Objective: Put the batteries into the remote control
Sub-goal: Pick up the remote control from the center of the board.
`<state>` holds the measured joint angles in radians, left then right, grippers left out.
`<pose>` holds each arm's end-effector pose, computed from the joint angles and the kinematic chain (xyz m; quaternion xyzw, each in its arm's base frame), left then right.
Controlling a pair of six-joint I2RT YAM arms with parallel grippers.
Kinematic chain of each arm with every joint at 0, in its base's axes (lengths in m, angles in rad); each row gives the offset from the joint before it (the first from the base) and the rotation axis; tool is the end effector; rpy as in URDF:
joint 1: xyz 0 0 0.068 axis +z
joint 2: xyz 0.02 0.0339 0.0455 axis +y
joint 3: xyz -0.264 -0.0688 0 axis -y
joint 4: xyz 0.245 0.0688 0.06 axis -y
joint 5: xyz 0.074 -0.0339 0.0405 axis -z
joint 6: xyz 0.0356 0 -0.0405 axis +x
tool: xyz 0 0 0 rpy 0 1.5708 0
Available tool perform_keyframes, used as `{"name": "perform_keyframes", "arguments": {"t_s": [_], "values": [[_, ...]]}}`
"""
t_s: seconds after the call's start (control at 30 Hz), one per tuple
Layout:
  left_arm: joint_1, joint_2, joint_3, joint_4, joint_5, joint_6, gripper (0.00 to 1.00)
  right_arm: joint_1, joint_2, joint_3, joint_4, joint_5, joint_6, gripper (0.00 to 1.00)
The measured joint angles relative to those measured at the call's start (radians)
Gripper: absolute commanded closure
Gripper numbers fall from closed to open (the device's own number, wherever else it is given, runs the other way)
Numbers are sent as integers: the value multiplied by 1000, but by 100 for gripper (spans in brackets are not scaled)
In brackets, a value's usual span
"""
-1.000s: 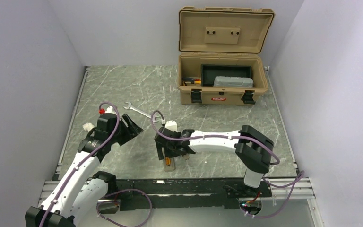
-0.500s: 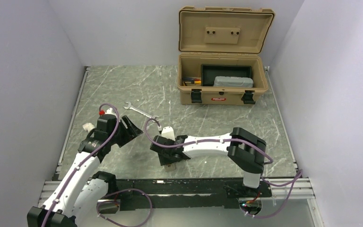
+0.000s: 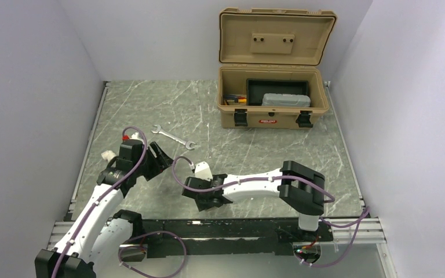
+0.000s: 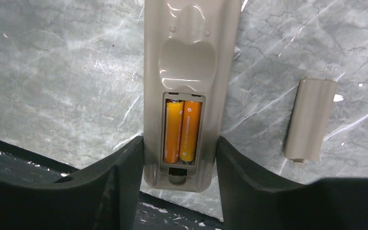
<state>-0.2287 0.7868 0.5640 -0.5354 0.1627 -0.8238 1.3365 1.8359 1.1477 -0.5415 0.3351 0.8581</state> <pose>0.1594 -0.0430 0.2298 -0.2377 0.8847 -0.2624 0.3031 0.0932 0.3402 0.1576 -0.2027 0.9507 0.0740 0.2226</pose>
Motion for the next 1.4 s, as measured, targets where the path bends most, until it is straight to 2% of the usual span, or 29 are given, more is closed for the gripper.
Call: {"name": "perform_keyframes", "arguments": {"t_s": [0.17, 0.37, 0.57, 0.7, 0.8, 1.1, 1.4], "values": [[2, 6, 0, 0, 4, 0, 30, 4, -3, -8, 4, 5, -5, 74], [4, 10, 0, 0, 10, 0, 29, 6, -37, -45, 26, 4, -24, 88], [5, 7, 3, 24, 63, -2, 19, -1, -197, -129, 35, -35, -115, 99], [5, -21, 3, 71, 122, -21, 6, -22, -349, -127, 70, -81, -183, 100], [5, -57, 3, 137, 178, -62, 2, -64, -439, -119, 93, -145, -230, 100], [-27, -104, 3, 304, 269, -199, 1, -154, -503, -103, 93, -279, -299, 100], [-215, -47, -2, 364, 237, -263, 3, -166, -540, -80, 72, -295, -317, 100]]}}
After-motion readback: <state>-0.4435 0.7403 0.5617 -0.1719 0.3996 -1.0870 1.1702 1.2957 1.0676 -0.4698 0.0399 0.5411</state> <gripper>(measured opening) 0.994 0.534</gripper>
